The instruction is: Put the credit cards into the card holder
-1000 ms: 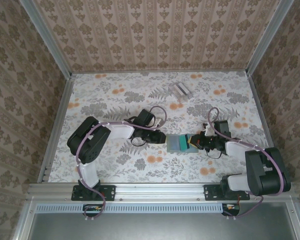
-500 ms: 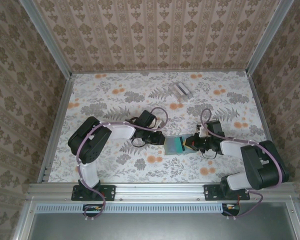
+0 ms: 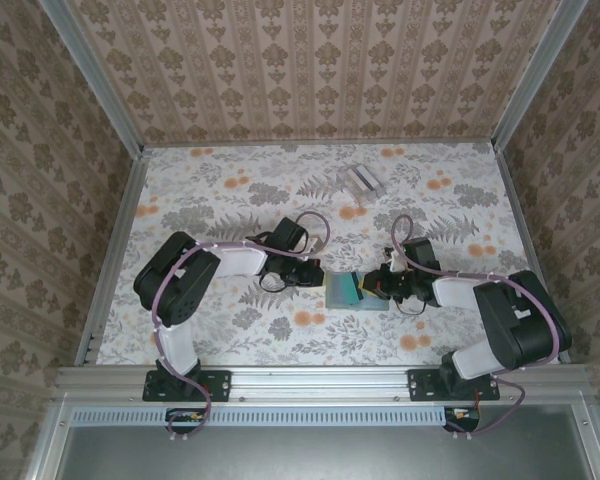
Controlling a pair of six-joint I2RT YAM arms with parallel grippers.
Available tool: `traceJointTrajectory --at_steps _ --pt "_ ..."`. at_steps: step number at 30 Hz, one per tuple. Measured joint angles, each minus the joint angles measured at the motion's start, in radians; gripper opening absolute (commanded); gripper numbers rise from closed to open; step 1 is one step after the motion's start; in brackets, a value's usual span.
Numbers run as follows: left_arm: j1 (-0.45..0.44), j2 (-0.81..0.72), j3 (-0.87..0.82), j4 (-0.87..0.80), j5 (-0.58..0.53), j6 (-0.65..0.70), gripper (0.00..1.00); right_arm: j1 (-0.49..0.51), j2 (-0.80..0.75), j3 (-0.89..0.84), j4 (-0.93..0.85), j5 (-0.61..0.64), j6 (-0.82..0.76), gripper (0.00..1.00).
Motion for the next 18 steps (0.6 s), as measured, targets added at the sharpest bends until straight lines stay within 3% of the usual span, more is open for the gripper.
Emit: traceJointTrajectory --at_steps 5,18 --pt "0.004 0.0 0.002 -0.004 0.003 0.0 0.0 0.019 -0.003 -0.01 0.047 0.032 0.033 0.06" --pt "0.006 -0.015 -0.029 0.035 0.012 -0.027 0.0 0.191 0.002 -0.057 0.256 0.252 0.229 0.09"
